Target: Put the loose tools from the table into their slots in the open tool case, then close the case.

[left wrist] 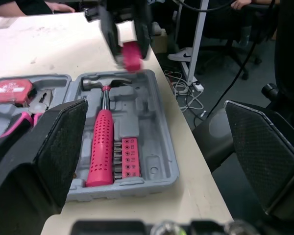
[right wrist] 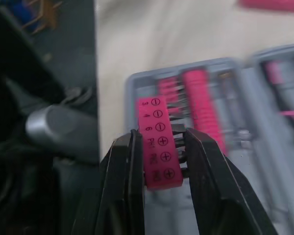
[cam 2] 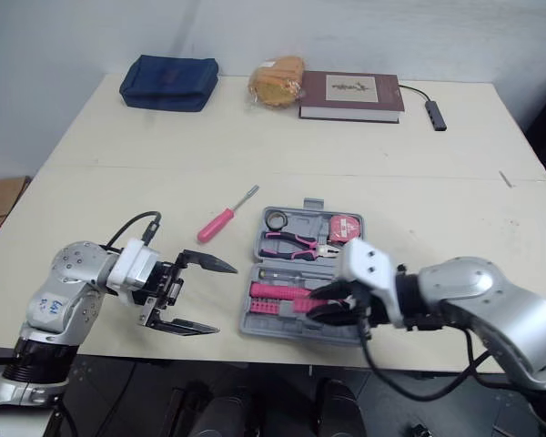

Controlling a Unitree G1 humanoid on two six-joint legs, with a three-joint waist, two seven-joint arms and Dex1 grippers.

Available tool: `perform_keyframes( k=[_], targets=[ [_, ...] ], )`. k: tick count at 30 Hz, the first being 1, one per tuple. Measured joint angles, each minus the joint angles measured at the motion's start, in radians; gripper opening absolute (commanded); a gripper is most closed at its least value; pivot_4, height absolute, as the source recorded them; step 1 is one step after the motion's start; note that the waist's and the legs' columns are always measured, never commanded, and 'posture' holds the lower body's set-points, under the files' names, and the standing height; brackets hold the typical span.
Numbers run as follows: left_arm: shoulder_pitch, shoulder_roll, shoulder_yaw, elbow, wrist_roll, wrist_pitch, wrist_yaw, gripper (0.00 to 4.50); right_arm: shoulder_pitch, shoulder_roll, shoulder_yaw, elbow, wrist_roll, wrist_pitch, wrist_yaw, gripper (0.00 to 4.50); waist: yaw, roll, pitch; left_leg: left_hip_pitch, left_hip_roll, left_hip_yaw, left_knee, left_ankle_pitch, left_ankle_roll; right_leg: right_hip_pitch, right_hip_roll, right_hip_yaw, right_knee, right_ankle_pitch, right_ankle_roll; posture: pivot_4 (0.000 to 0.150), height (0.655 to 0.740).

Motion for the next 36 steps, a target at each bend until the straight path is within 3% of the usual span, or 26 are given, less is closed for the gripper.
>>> perform_keyframes(
  k=[12,36],
  targets=[
    [0.016,-0.014,0.0,0.008,0.001,0.008,0.052,4.5,-0.046,-0.017,0.177,0.0,-0.116,0.104,-0.093,0.81,0.003,0.0,0.0,-0.002,-0.003,0.0,0.0,0.0,0.003,0.0,0.003,-0.005,0.0,0.001,0.002,0.15,0.74],
    [0.05,-0.012,0.0,-0.024,0.001,0.011,0.081,4.5,-0.09,-0.01,0.216,0.085,-0.209,0.094,-0.065,0.81,0.001,-0.001,0.0,-0.001,-0.004,0.0,0.001,0.002,0.003,0.001,0.002,-0.005,0.002,0.001,0.002,0.15,0.74]
  ],
)
